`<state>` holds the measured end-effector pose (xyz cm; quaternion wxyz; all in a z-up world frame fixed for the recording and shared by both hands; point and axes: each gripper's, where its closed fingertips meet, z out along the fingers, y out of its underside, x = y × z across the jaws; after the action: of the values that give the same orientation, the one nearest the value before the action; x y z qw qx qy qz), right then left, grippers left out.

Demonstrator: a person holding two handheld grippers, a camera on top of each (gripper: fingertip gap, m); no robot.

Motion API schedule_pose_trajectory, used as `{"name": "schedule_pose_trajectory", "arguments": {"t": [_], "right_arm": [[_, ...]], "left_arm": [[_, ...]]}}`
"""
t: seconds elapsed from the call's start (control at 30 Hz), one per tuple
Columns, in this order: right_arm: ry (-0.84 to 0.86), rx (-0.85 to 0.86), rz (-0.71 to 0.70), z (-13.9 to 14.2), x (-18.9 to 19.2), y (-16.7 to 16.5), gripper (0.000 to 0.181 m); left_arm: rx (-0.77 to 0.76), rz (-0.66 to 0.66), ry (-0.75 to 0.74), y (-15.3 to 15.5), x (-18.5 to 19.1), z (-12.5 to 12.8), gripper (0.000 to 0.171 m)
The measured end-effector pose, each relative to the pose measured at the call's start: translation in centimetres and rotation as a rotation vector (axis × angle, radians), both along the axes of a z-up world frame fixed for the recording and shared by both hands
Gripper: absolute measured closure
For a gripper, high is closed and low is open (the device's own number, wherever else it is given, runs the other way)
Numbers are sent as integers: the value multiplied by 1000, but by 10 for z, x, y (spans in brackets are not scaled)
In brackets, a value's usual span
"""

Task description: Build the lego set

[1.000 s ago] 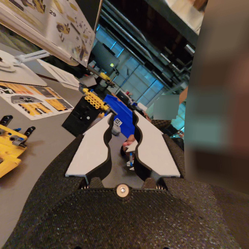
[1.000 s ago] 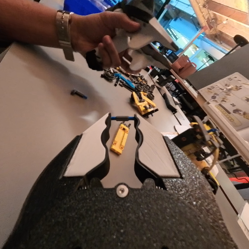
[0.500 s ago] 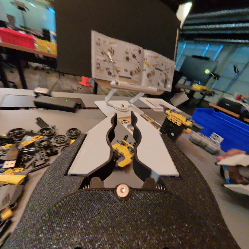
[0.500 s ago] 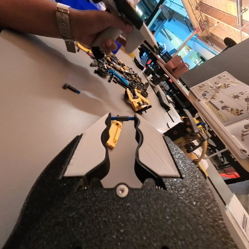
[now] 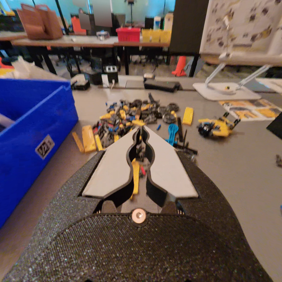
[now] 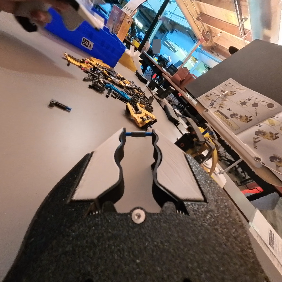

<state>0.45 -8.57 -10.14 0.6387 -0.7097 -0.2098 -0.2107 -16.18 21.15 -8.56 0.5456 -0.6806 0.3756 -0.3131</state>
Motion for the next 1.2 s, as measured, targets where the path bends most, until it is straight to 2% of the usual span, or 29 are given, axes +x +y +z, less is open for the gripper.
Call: {"name": "schedule_pose_trajectory", "arguments": {"t": [0.07,0.13,0.27,0.4,0.5,0.67,0.9,1.2], "right_arm": [[5,10,-12,1,4,2,147],[2,31,-32,4,8,2,147],[-30,33,-56,2,8,5,147],[-62,27,-65,0,8,7,148],[-53,76,-86,7,11,4,147],[10,104,-96,13,22,2,148],[37,104,-111,14,31,1,148],[17,86,-137,11,38,1,148]], "left_arm": [[-32,-4,87,-2,-15,-23,171],[-66,20,134,8,-29,-36,171],[-149,23,78,22,-35,-35,171],[-112,72,117,36,-32,-44,171],[-135,-3,92,29,-22,-43,171],[-273,-34,78,34,-20,-53,171],[-213,-64,149,26,-13,-57,169],[-301,-110,156,24,-10,-64,156]]}}
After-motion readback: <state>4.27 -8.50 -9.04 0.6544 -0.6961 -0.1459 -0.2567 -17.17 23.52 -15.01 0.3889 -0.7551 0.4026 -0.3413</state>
